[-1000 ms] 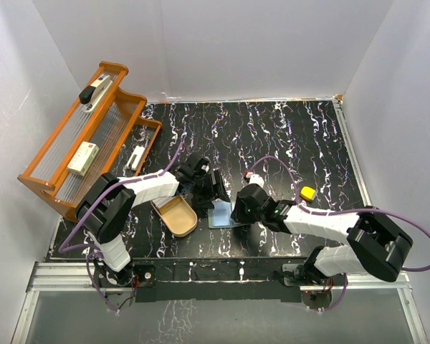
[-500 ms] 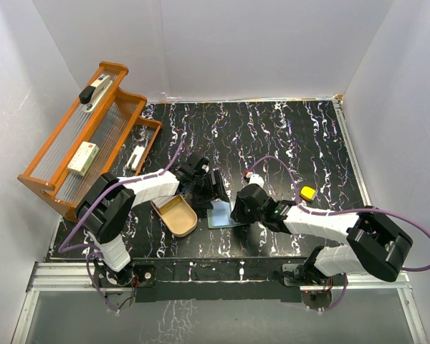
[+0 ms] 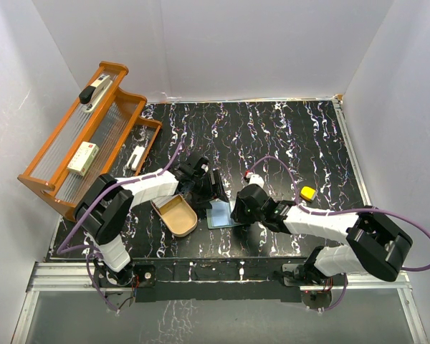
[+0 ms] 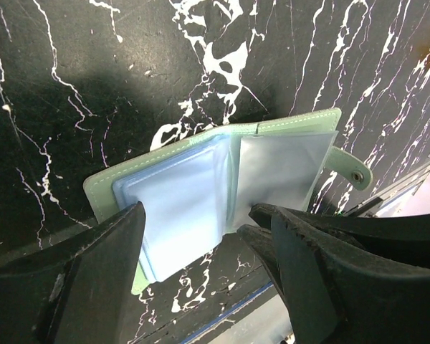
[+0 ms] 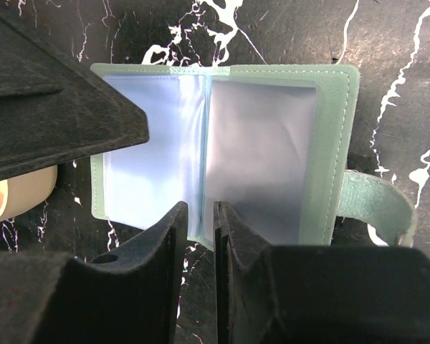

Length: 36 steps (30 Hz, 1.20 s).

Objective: Put the credit cards into the card holder
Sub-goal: Open the card holder at the center of the board.

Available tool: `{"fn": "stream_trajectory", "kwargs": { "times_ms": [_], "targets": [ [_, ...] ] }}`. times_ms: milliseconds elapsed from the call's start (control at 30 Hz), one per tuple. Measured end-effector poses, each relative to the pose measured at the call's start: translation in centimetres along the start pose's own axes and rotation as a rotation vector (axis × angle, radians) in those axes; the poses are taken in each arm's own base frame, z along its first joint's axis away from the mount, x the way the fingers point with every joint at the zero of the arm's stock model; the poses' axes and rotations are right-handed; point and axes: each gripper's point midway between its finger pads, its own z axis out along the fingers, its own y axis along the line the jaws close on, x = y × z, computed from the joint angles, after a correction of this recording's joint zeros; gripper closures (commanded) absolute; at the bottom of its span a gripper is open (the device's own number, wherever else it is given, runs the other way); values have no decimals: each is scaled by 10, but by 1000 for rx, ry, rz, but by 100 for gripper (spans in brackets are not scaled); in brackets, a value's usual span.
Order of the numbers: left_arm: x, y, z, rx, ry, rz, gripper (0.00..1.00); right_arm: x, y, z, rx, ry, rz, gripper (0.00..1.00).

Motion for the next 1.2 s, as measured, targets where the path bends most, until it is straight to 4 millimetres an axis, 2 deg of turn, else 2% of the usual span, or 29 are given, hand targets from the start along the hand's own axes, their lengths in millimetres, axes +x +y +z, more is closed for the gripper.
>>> {"fn": "stream_trajectory", "kwargs": {
  "times_ms": [300, 1200],
  "targets": [
    [-3, -3, -9, -6, -16, 6, 30, 6, -5, 2, 14, 14, -2, 81],
    [0, 3, -2, -21, -6, -2, 30, 7, -6, 6, 16, 16, -3, 80]
  ]
}}
